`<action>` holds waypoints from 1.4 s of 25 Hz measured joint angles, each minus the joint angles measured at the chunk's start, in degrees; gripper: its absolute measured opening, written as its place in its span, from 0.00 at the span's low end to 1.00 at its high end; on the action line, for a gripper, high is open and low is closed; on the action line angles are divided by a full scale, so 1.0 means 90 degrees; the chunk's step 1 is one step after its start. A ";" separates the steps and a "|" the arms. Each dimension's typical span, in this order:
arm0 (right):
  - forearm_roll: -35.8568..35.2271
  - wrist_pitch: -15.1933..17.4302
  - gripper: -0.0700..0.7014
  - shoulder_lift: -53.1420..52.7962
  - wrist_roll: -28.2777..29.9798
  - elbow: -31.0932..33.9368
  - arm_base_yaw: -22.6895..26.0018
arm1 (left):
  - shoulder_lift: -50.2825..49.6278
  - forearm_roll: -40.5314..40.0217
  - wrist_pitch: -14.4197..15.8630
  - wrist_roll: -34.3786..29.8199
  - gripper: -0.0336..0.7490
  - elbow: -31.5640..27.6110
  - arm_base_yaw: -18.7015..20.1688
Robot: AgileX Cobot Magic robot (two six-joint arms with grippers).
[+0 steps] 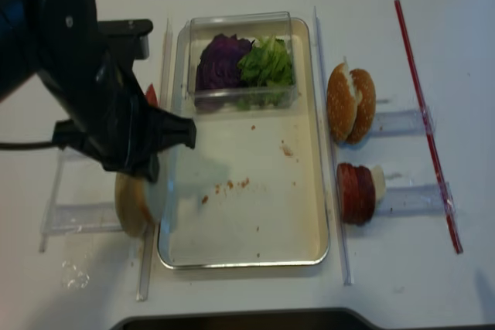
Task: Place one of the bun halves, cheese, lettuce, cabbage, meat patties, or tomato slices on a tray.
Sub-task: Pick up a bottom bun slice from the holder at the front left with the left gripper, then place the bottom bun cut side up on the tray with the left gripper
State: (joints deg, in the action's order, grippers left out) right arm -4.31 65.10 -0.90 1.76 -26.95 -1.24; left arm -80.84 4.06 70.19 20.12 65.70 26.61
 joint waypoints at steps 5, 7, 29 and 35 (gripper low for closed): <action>0.0000 0.0000 0.81 0.0000 0.0000 0.0000 0.0000 | 0.0000 0.1331 -0.0047 -0.0881 0.11 0.0102 0.0000; 0.0000 0.0000 0.81 0.0000 0.0000 0.0000 0.0000 | 0.0000 0.1806 -0.0175 -0.1233 0.11 0.0102 0.0000; 0.0000 0.0000 0.81 0.0000 -0.0012 0.0000 0.0000 | -0.1926 0.3920 -0.1749 -0.4009 0.11 0.0102 0.0000; 0.0000 0.0000 0.81 0.0000 -0.0012 0.0000 0.0000 | -0.2136 0.3998 -0.1950 -0.4070 0.10 0.0102 0.0000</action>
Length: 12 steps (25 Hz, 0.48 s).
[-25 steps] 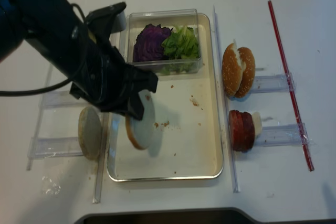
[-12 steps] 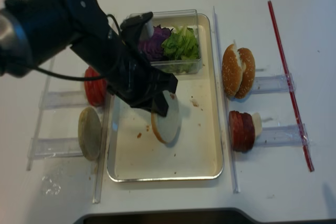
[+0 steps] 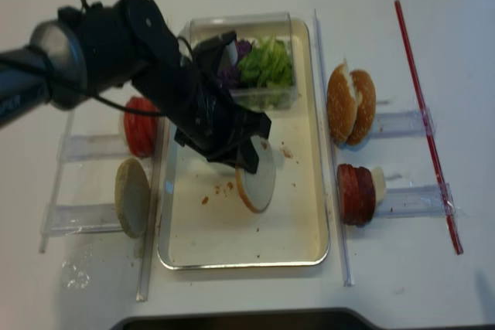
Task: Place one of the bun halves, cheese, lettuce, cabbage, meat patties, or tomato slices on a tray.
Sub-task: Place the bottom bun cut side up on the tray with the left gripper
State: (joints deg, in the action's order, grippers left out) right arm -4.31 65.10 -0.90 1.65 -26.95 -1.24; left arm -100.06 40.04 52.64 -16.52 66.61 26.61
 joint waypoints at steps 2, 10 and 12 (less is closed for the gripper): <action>0.0000 0.0000 0.81 0.0000 0.0000 0.0000 0.0000 | -0.0062 0.0041 -0.0016 0.0000 0.10 0.0000 0.0000; 0.0000 0.0000 0.81 0.0000 0.0000 0.0000 0.0000 | -0.0131 0.0080 -0.0041 0.0087 0.10 0.0000 -0.0013; 0.0000 0.0000 0.81 0.0000 0.0000 0.0000 0.0000 | -0.0131 0.0069 -0.0027 0.0146 0.10 0.0000 -0.0085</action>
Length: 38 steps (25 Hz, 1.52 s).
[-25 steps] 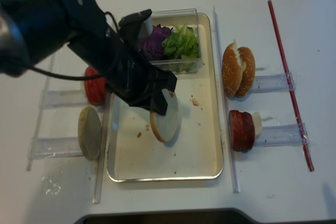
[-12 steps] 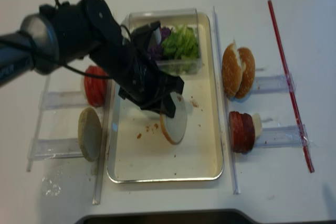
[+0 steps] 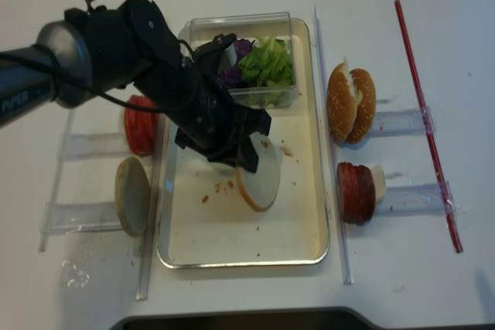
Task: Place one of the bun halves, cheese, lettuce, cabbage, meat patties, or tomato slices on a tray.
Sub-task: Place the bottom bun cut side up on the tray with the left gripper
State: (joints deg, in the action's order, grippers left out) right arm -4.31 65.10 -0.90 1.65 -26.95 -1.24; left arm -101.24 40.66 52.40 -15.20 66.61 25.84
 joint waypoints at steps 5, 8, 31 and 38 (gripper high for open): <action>0.0000 0.0000 0.81 0.0000 0.0000 0.0000 0.0000 | -0.0009 -0.0013 0.0171 0.0117 0.10 0.0000 -0.0258; 0.0000 0.0000 0.81 0.0000 0.0000 0.0000 0.0000 | -0.0009 -0.0013 0.0212 0.0127 0.11 0.0000 -0.0283; 0.0000 0.0000 0.81 0.0000 0.0011 0.0000 0.0000 | -0.0009 -0.0803 0.0424 0.1160 0.48 0.0000 -0.0283; 0.0000 0.0000 0.81 0.0000 0.0011 0.0000 0.0000 | -0.0013 -0.0907 0.0586 0.1300 0.48 0.0075 -0.0283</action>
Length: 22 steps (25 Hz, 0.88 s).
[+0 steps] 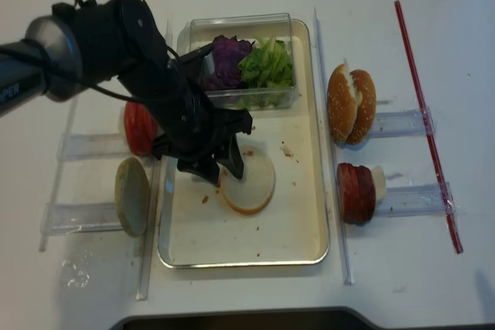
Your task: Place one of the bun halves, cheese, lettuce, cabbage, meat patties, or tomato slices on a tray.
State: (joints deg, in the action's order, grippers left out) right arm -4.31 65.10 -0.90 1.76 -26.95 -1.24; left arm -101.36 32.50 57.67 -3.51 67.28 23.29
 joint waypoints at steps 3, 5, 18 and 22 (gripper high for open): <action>0.0000 0.0000 0.81 0.0000 0.0000 0.0000 0.0000 | 0.0000 -0.0311 0.0246 0.0289 0.48 0.0256 0.0000; 0.0000 0.0000 0.81 0.0000 0.0000 0.0000 0.0000 | 0.0000 -0.0663 0.0521 0.0547 0.49 0.0524 0.0000; 0.0000 0.0000 0.81 0.0000 0.0000 0.0000 0.0000 | 0.0308 -0.2618 0.1341 0.1508 0.49 0.1596 0.0000; 0.0000 0.0000 0.81 0.0000 0.0000 0.0000 0.0000 | 0.0601 -0.3094 0.1362 0.1625 0.49 0.1596 0.0000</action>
State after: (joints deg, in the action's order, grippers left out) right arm -4.31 65.10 -0.90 1.76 -26.95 -1.24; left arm -95.95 4.65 69.93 11.12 81.65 23.29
